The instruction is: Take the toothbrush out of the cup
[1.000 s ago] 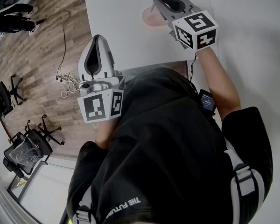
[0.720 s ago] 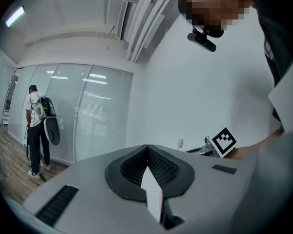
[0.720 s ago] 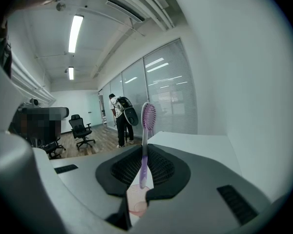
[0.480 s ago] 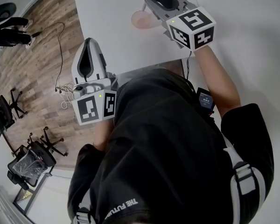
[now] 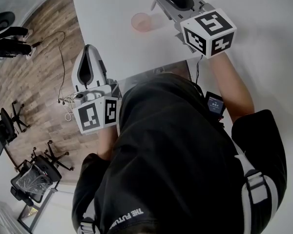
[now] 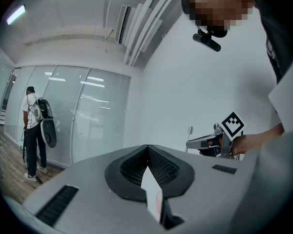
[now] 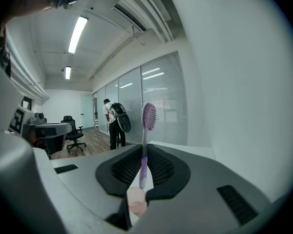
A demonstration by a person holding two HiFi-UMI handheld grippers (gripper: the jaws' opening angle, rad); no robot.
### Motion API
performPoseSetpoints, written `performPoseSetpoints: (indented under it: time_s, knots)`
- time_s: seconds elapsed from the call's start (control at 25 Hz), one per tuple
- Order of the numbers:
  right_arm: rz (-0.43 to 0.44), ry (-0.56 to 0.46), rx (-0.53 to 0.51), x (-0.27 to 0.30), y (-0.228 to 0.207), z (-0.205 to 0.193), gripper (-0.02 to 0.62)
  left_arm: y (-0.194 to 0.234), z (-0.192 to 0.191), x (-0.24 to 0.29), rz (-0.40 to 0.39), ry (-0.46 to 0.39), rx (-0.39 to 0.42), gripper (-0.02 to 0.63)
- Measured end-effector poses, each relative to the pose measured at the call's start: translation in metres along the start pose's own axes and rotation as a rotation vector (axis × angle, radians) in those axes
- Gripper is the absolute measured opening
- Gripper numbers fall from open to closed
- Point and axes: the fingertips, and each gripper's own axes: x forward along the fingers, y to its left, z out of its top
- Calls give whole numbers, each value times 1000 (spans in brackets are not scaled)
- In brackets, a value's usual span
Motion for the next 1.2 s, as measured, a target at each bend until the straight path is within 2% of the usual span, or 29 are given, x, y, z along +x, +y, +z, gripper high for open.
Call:
performPoseSetpoints:
  time_s: [0.44, 0.64, 1.2]
  knots:
    - [-85, -3, -19, -41, -18, 4, 48, -2, 1, 3, -16, 0, 7, 18]
    - [-121, 17, -16, -54, -23, -11, 48, -3, -4, 4, -19, 19, 13, 18]
    - [-129, 33, 5, -42, -25, -32, 48, -1, -18, 18, -43, 57, 13, 18]
